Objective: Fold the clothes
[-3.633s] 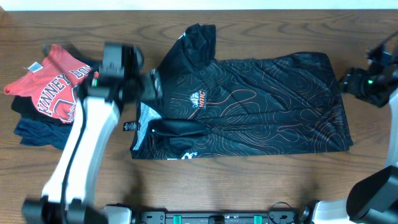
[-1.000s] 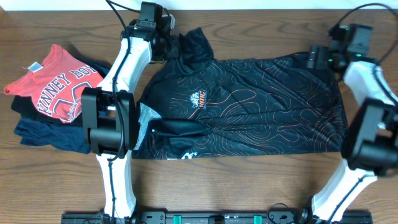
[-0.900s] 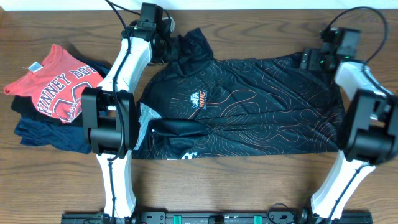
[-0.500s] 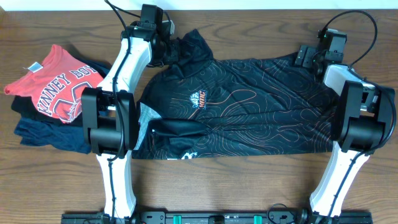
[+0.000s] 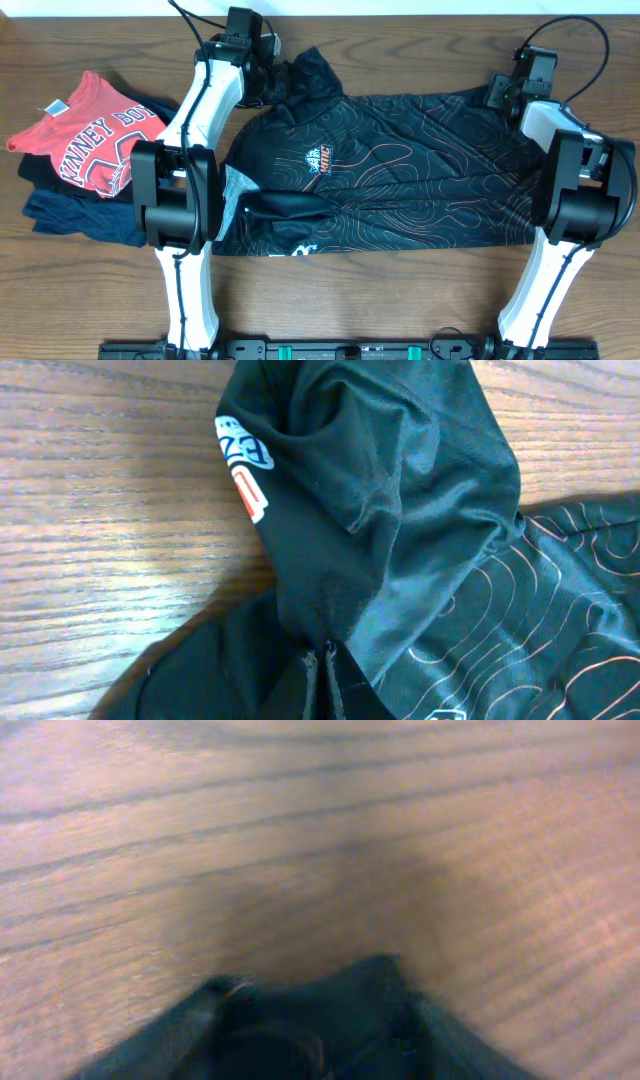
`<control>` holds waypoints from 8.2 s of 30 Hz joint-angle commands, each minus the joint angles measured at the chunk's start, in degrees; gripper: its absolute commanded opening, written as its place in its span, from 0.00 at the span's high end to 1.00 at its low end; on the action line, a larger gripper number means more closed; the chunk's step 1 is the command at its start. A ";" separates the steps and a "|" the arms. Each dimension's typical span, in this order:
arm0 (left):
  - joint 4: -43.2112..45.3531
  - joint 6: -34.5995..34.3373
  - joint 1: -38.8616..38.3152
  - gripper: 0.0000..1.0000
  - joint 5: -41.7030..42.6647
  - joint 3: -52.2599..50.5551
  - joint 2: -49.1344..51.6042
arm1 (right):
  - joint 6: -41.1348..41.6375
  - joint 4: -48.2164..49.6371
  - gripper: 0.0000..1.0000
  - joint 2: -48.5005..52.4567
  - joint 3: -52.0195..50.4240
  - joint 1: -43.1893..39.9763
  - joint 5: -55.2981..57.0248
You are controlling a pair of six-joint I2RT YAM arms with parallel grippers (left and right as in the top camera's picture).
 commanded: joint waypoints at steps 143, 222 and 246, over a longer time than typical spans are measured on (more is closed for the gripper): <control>-40.04 4.50 -2.84 0.74 4.61 -13.38 -17.81 | -15.87 -50.42 0.99 -25.00 -13.14 -24.00 -3.50; -17.73 4.55 -2.86 0.29 4.59 -35.01 -16.52 | -8.57 -73.00 0.51 -25.31 -0.94 15.85 -6.10; -11.58 4.52 -8.74 0.94 6.19 -38.77 -11.41 | -8.52 -73.18 0.51 -25.31 -0.94 15.85 -6.10</control>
